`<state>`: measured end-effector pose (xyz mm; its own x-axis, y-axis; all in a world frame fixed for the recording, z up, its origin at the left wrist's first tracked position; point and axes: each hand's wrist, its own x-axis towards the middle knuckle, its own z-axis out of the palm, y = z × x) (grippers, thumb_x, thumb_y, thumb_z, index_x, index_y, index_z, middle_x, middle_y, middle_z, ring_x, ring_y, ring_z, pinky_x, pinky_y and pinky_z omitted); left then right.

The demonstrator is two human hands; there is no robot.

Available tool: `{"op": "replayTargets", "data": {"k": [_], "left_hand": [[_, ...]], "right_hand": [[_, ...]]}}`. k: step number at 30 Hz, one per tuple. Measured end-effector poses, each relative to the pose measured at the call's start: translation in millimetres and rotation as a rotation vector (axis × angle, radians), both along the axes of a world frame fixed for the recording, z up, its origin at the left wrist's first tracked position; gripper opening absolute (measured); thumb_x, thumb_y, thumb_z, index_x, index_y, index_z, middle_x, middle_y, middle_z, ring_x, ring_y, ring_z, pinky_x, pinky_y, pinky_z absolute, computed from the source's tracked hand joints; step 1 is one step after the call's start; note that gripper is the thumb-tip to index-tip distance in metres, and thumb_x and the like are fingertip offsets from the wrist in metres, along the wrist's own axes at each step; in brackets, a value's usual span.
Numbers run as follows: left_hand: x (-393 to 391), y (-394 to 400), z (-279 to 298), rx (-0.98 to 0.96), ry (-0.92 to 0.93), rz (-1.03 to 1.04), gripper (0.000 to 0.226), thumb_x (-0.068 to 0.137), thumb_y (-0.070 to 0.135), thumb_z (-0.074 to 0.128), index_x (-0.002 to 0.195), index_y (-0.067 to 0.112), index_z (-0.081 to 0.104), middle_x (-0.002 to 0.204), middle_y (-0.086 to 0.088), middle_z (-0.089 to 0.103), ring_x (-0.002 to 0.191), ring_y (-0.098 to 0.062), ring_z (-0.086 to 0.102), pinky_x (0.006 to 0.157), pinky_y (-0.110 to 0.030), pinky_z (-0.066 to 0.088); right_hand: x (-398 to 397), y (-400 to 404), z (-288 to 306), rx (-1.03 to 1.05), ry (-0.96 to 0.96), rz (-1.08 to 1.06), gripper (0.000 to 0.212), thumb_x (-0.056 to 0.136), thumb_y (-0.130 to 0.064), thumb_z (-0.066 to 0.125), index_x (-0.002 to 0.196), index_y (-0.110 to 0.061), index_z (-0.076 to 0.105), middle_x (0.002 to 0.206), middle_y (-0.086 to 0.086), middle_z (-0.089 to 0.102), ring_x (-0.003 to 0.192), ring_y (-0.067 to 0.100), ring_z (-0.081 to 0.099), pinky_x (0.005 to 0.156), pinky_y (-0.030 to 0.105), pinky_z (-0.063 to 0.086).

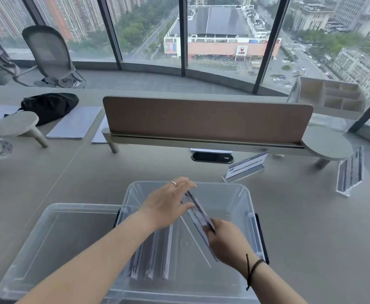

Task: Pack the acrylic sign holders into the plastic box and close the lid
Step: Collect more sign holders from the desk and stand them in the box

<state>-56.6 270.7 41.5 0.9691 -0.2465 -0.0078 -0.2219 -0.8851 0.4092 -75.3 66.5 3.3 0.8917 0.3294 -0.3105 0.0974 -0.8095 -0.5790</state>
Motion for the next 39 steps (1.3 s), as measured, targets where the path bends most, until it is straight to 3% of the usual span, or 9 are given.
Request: {"op": "replayTargets", "data": {"k": [4,12,18,21,24,29,32,35,39], "left_hand": [[-13,20,-27,0.066,0.204,0.112,0.065,0.096,0.042,0.053,0.151,0.036,0.019,0.16,0.009,0.022,0.144,-0.015,0.027,0.111,-0.038,0.035],[-40,35,-79,0.221,0.418,0.107,0.077,0.097,0.051,0.046,0.152,0.041,-0.008,0.164,0.006,0.009,0.15,-0.018,0.007,0.121,-0.043,0.018],[-43,34,-87,0.27,0.448,0.102,0.076,0.097,0.052,0.043,0.152,0.042,-0.009,0.164,0.009,0.002,0.15,-0.017,-0.005,0.12,-0.046,0.02],[-45,32,-85,0.291,0.464,0.1,0.074,0.098,0.053,0.042,0.153,0.04,-0.005,0.164,0.009,0.002,0.15,-0.017,-0.007,0.12,-0.046,0.019],[-46,30,-84,0.293,0.48,0.106,0.073,0.098,0.053,0.041,0.154,0.04,-0.004,0.164,0.01,0.002,0.15,-0.018,-0.007,0.12,-0.046,0.02],[-51,26,-82,0.286,0.488,0.126,0.079,0.096,0.053,0.045,0.155,0.035,-0.005,0.164,0.011,0.004,0.151,-0.019,-0.004,0.119,-0.045,0.021],[-54,25,-83,0.256,0.51,0.148,0.081,0.096,0.052,0.047,0.154,0.036,-0.007,0.164,0.01,0.007,0.151,-0.02,-0.003,0.119,-0.045,0.022],[-58,22,-82,0.189,0.56,0.2,0.082,0.095,0.051,0.05,0.153,0.041,-0.008,0.162,0.001,0.022,0.15,-0.022,0.006,0.116,-0.045,0.028],[-60,17,-81,0.152,0.591,0.247,0.08,0.096,0.05,0.05,0.15,0.049,-0.009,0.151,-0.012,0.039,0.139,-0.027,0.037,0.104,-0.044,0.043]], "right_hand": [[-10,-6,-30,0.019,0.103,-0.12,0.032,0.097,-0.032,0.038,0.068,-0.019,0.042,0.064,-0.002,0.052,0.058,0.019,0.047,0.055,0.035,0.037],[-11,10,-68,-0.064,0.276,-0.149,0.026,0.098,-0.022,0.038,0.071,-0.023,0.042,0.08,0.0,0.057,0.078,0.027,0.056,0.068,0.033,0.045],[-15,19,-76,-0.101,0.343,-0.074,0.012,0.095,-0.02,0.039,0.097,-0.014,0.049,0.112,0.013,0.066,0.101,0.033,0.061,0.072,0.033,0.045],[-14,24,-72,-0.072,0.387,-0.018,0.035,0.097,-0.025,0.041,0.128,-0.01,0.047,0.124,0.015,0.062,0.105,0.031,0.061,0.081,0.035,0.049],[-15,30,-69,-0.034,0.429,-0.011,0.056,0.099,-0.032,0.042,0.149,-0.012,0.028,0.137,0.013,0.055,0.102,0.026,0.064,0.085,0.034,0.052],[-17,42,-72,0.054,0.504,-0.06,0.063,0.097,-0.033,0.044,0.153,-0.015,0.021,0.117,0.01,0.063,0.08,0.022,0.068,0.079,0.04,0.059],[-17,50,-74,0.085,0.526,-0.061,0.066,0.096,-0.036,0.047,0.153,-0.016,0.02,0.137,0.014,0.055,0.101,0.026,0.067,0.089,0.042,0.056],[-18,57,-77,0.108,0.535,-0.047,0.07,0.095,-0.04,0.05,0.153,-0.017,0.019,0.141,0.015,0.053,0.114,0.03,0.063,0.094,0.042,0.054],[-20,64,-79,0.115,0.528,-0.042,0.073,0.095,-0.043,0.052,0.153,-0.014,0.019,0.139,0.018,0.054,0.119,0.033,0.06,0.096,0.042,0.053]]}}
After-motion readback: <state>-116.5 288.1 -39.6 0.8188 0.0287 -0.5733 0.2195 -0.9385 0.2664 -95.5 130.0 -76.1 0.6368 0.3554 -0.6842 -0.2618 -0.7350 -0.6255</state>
